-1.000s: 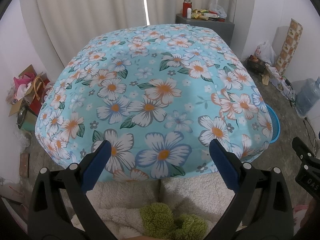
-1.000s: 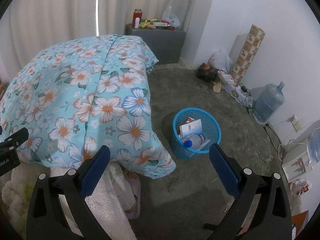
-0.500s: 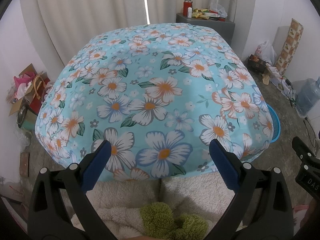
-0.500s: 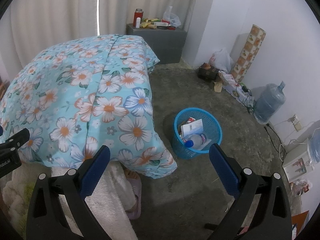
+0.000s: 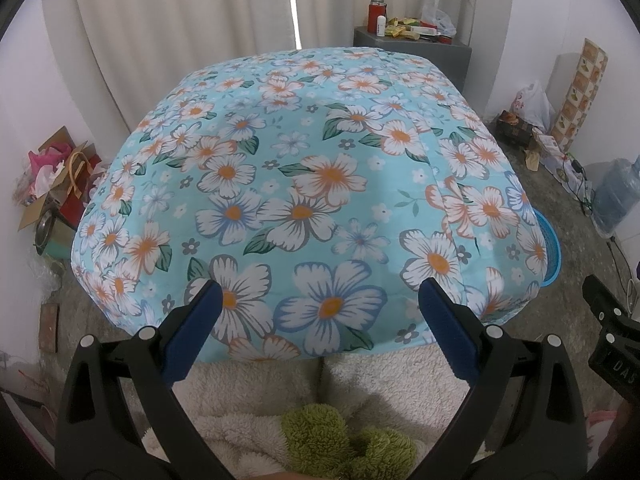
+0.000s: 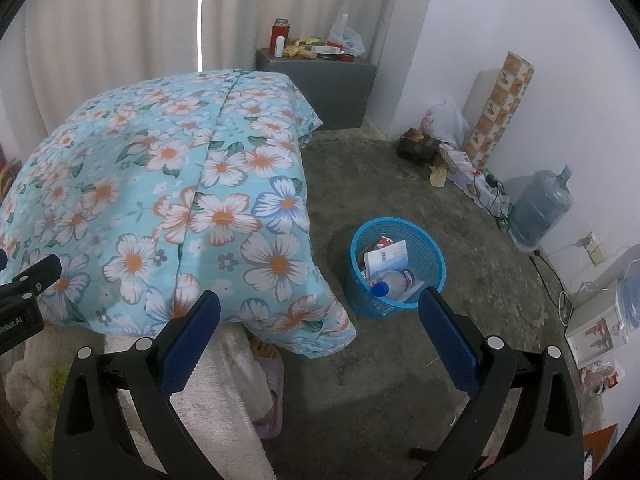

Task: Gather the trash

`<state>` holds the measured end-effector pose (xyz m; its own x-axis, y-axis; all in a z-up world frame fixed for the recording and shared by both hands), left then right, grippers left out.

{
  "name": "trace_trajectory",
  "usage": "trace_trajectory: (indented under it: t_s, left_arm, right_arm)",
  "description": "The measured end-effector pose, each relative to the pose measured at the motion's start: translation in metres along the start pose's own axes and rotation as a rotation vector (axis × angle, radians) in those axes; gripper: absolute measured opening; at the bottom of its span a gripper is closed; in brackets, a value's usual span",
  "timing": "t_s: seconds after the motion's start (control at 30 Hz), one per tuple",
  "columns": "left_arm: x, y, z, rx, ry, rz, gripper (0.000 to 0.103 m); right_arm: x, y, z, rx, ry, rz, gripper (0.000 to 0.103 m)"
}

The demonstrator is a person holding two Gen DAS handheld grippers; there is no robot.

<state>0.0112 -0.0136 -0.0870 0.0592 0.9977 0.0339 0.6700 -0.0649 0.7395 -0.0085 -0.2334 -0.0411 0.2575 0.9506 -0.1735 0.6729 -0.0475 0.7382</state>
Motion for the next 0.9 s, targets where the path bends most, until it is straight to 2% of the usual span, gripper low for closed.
trace_trajectory:
  t_s: [0.9]
  left_arm:
    - [0.0015, -0.0010, 0.0002, 0.002, -0.003, 0.001, 0.094]
  right_arm:
    - [0.0007, 0.0005, -0.0003, -0.002, 0.000, 0.003, 0.096]
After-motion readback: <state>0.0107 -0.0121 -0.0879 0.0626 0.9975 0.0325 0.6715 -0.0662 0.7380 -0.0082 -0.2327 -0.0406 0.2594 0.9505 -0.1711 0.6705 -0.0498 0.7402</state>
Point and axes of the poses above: each gripper's, at about its wrist camera, not at the fingertips, and z roughly the way its jaws point, x to its left, y to its top, the point moved 9 cm from there along z, roughly the way its jaws point, and after that the axes turned 9 degrees about -x, right-handed, at the moved point
